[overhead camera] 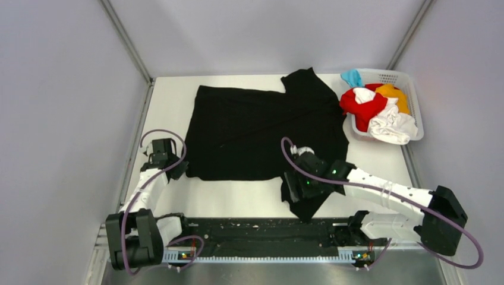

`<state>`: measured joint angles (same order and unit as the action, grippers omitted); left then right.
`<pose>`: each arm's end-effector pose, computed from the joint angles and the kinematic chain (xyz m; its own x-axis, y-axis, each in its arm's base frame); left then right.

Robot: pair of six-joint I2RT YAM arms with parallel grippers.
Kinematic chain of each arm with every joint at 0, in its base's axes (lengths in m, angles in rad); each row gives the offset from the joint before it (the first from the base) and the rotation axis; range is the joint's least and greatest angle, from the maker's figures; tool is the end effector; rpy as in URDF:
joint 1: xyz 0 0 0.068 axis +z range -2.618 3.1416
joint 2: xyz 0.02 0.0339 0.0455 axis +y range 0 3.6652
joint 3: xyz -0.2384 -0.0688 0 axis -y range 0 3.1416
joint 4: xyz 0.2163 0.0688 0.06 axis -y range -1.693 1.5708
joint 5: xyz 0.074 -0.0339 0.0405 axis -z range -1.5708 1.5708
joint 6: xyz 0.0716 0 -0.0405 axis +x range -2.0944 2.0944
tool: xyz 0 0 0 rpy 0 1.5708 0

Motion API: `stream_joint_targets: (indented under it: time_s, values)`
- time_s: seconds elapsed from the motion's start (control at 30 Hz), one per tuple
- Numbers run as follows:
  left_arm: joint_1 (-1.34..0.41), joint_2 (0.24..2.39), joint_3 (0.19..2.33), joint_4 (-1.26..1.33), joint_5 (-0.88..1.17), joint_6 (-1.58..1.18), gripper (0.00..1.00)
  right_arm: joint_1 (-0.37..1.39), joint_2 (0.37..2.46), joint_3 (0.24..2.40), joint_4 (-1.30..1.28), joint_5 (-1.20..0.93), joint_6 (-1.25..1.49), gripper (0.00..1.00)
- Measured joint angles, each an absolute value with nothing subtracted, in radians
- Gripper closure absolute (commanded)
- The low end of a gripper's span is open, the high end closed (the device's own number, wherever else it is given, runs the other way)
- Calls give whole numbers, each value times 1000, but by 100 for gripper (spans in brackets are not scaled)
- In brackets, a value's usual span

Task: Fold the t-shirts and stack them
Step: Grab the side of the flattened tshirt closest away from the robot with both arms

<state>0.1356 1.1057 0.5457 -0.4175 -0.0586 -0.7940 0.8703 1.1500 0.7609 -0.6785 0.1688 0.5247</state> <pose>0.2071 0.0325 0.1419 -0.4565 -0.7808 -0.4266 -0.7032 0.6103 -0.3647 0.1479 0.1568 0.1779 -0.8401 -0.2303 -0.4911 -0.3242 0.9391 0.1142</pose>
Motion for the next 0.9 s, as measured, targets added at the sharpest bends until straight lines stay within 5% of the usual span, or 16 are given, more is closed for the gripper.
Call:
stream_joint_targets:
  time_s: [0.27, 0.53, 0.73, 0.9]
  values:
    - [136, 1080, 519, -429, -68, -782, 100, 1057, 1079, 625, -809, 14, 654, 27]
    - [136, 1080, 519, -430, -68, -764, 100, 1091, 1236, 617, -767, 116, 699, 43]
    - [136, 1080, 519, -427, -64, -759, 100, 1096, 1317, 650, -752, 142, 738, 97]
    - [136, 1018, 504, -450, -96, -784, 100, 1097, 1223, 637, -835, 167, 797, 100]
